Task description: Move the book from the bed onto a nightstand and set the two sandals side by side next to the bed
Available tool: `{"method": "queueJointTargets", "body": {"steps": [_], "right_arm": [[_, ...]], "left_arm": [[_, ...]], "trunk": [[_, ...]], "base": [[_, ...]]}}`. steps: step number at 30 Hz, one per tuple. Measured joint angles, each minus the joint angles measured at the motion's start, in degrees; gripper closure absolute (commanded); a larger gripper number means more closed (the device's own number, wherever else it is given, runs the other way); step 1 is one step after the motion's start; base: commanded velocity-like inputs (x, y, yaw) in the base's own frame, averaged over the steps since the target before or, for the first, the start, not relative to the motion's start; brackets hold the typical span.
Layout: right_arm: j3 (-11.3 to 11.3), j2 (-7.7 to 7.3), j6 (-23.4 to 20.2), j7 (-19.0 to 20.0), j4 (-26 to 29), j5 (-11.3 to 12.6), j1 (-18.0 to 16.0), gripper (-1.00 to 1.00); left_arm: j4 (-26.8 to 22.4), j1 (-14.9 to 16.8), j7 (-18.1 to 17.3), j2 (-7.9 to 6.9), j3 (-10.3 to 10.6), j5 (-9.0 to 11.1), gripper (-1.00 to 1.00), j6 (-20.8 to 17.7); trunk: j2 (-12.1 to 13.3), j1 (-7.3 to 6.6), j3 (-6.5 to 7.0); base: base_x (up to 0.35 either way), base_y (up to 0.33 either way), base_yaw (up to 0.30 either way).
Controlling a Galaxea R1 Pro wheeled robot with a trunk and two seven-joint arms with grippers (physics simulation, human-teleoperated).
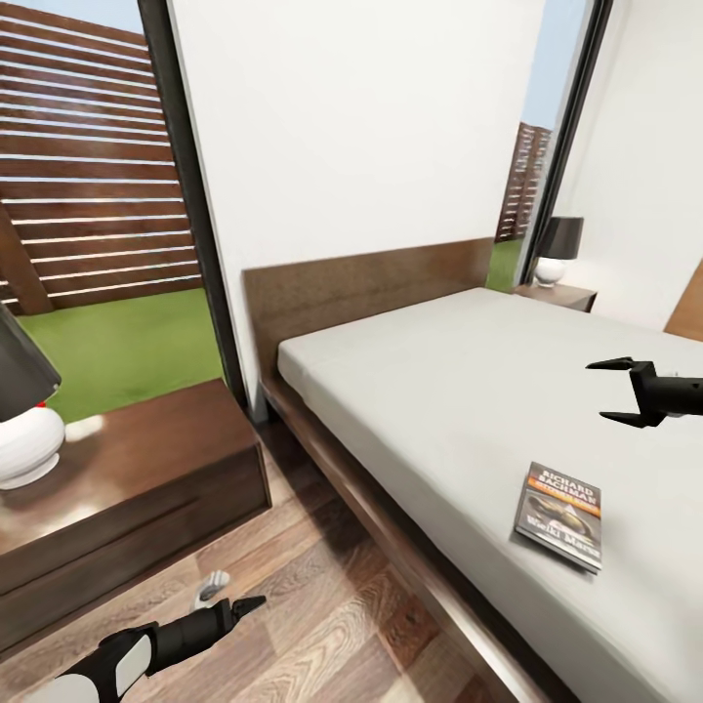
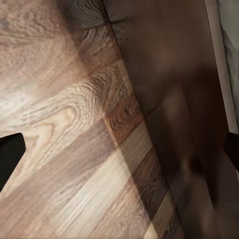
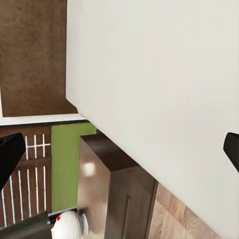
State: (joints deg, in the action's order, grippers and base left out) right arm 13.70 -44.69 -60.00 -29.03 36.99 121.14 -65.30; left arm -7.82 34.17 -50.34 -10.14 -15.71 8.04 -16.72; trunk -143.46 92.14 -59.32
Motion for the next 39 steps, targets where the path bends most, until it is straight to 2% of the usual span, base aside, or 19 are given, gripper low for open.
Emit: {"method": "queueJointTargets", "body": {"steps": [14, 28, 35, 39], "right_arm": [[0.14, 0.03, 0.0, -0.03, 0.0, -0.31, -0.01, -1.0], [0.59, 0.36, 0.0, -0.29, -0.31, -0.4, -0.01, -1.0], [0.02, 0.33, 0.0, 0.09, -4.19, -0.03, -0.01, -1.0], [0.35, 0.33, 0.0, 1.02, -9.77, -0.16, -0.01, -1.0]], "left_arm": [[0.0, 0.0, -0.03, 0.0, 0.0, 0.0, -1.0, 0.01], [0.0, 0.0, 0.2, 0.61, -0.17, 0.37, -1.0, 0.2], [-0.01, 0.0, 0.36, 0.72, -0.58, 0.51, -1.0, 0.25], [-0.19, 0.0, 0.41, 0.87, -0.96, 0.94, -1.0, 0.19]], "trunk": [[0.0, 0.01, 0.0], [0.0, 0.01, 0.0], [0.0, 0.01, 0.0], [0.0, 0.01, 0.0]], "base": [[0.043, 0.022, 0.0], [0.001, 0.001, 0.0], [0.0, 0.0, 0.0], [0.0, 0.0, 0.0]]}}
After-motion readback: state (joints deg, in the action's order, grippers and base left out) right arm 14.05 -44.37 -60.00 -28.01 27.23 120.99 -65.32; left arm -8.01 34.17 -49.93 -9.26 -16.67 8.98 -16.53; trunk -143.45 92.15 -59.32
